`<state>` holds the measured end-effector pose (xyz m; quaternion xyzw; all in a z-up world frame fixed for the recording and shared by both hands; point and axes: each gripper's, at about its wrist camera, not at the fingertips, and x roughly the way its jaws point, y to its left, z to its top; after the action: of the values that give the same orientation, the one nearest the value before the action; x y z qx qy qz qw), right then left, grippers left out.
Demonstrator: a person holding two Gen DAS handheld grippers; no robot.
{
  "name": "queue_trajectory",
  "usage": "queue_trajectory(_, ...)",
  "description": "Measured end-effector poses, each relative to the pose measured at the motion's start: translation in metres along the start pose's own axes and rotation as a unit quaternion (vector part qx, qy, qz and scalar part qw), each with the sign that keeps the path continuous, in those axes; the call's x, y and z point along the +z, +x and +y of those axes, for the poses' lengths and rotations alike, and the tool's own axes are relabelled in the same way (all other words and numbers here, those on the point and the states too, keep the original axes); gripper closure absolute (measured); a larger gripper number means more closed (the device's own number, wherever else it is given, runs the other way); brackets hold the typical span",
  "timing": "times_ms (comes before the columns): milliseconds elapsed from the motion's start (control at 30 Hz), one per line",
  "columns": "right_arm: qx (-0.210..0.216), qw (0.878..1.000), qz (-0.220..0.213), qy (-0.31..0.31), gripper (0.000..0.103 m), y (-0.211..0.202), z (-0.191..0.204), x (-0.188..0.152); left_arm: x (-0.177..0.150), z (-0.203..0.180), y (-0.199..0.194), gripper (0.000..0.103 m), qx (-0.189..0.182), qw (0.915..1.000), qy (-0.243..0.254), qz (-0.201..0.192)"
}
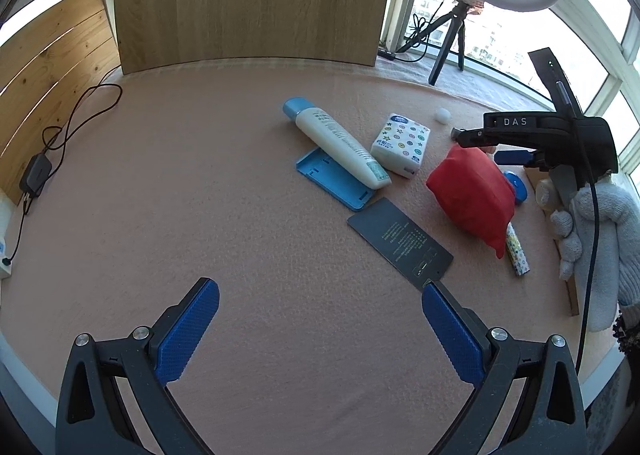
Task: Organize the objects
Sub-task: 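Reach the right tool to the red cushion and close on it, then lift the red cushion with the right tool and carry it over the box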
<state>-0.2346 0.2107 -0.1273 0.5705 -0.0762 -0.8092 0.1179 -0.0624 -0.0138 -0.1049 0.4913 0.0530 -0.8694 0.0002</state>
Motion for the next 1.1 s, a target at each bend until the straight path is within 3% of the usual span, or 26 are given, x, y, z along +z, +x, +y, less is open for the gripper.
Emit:
queue_trajectory(33,0.008,1.000,0.007,0.000,0.039,0.002,0.001,-0.003,0.000,0.000,0.001,0.001,-0.001,1.0000,0.001,0.001)
queue_trajectory(200,0.025,0.999,0.019,-0.010,0.045,-0.002,0.013,-0.022,0.000,-0.002,0.005,0.004,-0.014,0.9999,0.002,0.007)
queue_trajectory(600,0.074,0.996,0.048,0.034,0.044,-0.032,0.003,-0.086,-0.006,-0.036,0.010,0.006,-0.059,0.9972,0.043,0.015)
queue_trajectory(900,0.094,0.993,0.061,0.024,0.044,-0.048,-0.009,-0.114,-0.017,-0.064,0.025,0.006,-0.126,0.9889,0.054,0.057)
queue_trajectory(1100,0.092,0.993,0.057,0.037,0.044,-0.045,-0.014,-0.120,-0.015,-0.075,0.040,0.006,-0.150,0.9846,0.058,0.069)
